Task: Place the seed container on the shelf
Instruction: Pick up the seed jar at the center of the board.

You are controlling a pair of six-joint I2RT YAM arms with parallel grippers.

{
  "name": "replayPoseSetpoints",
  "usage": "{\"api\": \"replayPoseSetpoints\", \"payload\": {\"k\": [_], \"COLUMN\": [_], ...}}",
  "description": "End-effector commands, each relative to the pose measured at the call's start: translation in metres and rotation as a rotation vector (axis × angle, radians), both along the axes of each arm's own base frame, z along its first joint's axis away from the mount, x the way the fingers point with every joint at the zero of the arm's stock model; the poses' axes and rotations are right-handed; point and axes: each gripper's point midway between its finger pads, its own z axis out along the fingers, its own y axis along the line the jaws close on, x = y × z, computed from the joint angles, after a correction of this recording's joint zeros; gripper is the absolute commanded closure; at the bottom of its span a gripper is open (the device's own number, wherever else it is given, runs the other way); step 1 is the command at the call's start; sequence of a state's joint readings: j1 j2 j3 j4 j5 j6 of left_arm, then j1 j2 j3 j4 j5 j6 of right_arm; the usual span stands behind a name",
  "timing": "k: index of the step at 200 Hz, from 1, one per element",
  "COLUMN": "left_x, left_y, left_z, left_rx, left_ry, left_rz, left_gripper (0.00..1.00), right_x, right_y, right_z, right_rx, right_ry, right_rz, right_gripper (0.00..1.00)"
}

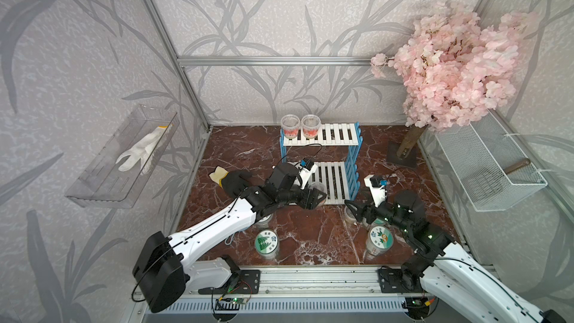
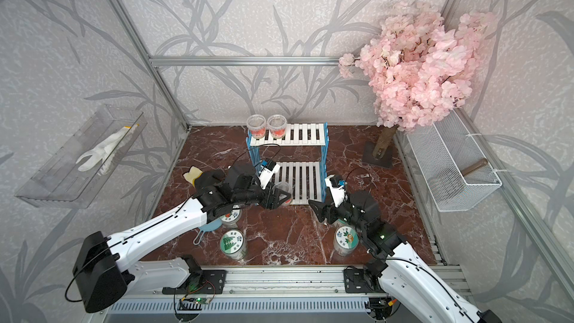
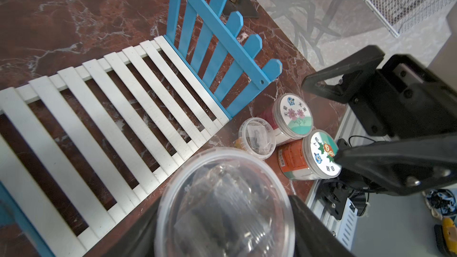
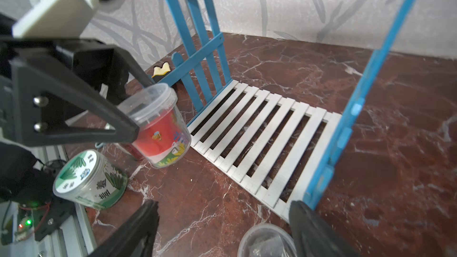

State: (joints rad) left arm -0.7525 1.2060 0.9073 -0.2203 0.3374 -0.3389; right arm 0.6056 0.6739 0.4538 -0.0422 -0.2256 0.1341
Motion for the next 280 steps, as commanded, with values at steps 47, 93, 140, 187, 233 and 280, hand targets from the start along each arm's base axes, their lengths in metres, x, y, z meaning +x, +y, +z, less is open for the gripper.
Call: {"api": "replayPoseSetpoints", "payload": {"k": [47, 93, 140, 187, 233, 280], "left_x": [-0.010, -0.012, -0.012, -0.012, -0.012, -0.011], "left_y": [0.020, 0.019, 0.014, 0.011, 0.013, 0.014], "left_z": [0.031, 0.039, 0.046, 0.044, 0.041, 0.040], "left_rx": [-0.006, -0.010, -0.030, -0.024, -0.006, 0.004], "left_ry": [0.018, 0.006, -0.015, -0.017, -0.024, -0.032], "left_rz": [0.094, 0.098, 0.075, 0.060, 0.063, 0.069], "left_gripper": [0.28, 0.28, 0.28, 0.28, 0.28, 0.28], "right_x": [-0.009, -0.013, -0.010, 0.000, 0.006, 0.009], "right_y": [0.070, 0.093, 0.103, 0.114, 0.123, 0.130], "right_z": [0.029, 0.040, 0.033, 0.031, 0.028, 0.029], "right_rx": [-0.059, 0.056, 0.071, 0.130, 0.174, 0.182], "right_ry": [-0.446, -0.470, -0.435, -0.385, -0.340, -0.329], "right_rz": [0.247, 0.324, 0.348, 0.336, 0.338, 0.347], "right_gripper": [0.18, 0.19, 0.10, 0.15, 0.19, 0.21]}}
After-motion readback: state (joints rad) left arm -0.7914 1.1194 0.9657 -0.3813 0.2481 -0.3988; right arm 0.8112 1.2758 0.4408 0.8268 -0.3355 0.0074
